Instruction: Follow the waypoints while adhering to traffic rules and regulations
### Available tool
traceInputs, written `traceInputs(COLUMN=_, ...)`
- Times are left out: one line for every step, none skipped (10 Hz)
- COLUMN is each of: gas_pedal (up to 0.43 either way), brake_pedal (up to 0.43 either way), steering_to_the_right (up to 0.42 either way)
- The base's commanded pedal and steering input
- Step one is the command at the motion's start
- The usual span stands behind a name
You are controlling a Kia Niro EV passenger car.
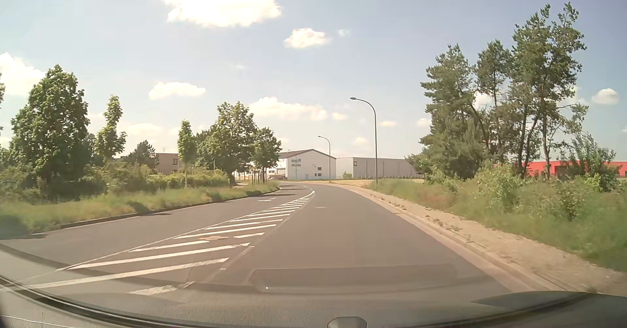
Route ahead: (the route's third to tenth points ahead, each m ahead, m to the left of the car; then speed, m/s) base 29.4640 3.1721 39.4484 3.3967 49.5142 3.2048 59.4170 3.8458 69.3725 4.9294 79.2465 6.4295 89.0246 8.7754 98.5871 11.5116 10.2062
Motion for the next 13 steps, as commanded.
traceInputs(gas_pedal=0.130, brake_pedal=0.000, steering_to_the_right=0.057)
traceInputs(gas_pedal=0.130, brake_pedal=0.000, steering_to_the_right=0.041)
traceInputs(gas_pedal=0.130, brake_pedal=0.000, steering_to_the_right=0.027)
traceInputs(gas_pedal=0.110, brake_pedal=0.000, steering_to_the_right=0.019)
traceInputs(gas_pedal=0.047, brake_pedal=0.000, steering_to_the_right=0.016)
traceInputs(gas_pedal=0.000, brake_pedal=0.000, steering_to_the_right=0.015)
traceInputs(gas_pedal=0.000, brake_pedal=0.000, steering_to_the_right=0.010)
traceInputs(gas_pedal=0.000, brake_pedal=0.000, steering_to_the_right=0.009)
traceInputs(gas_pedal=0.000, brake_pedal=0.000, steering_to_the_right=0.008)
traceInputs(gas_pedal=0.000, brake_pedal=0.000, steering_to_the_right=0.008)
traceInputs(gas_pedal=0.000, brake_pedal=0.000, steering_to_the_right=0.009)
traceInputs(gas_pedal=0.000, brake_pedal=0.000, steering_to_the_right=0.007)
traceInputs(gas_pedal=0.000, brake_pedal=0.000, steering_to_the_right=-0.004)
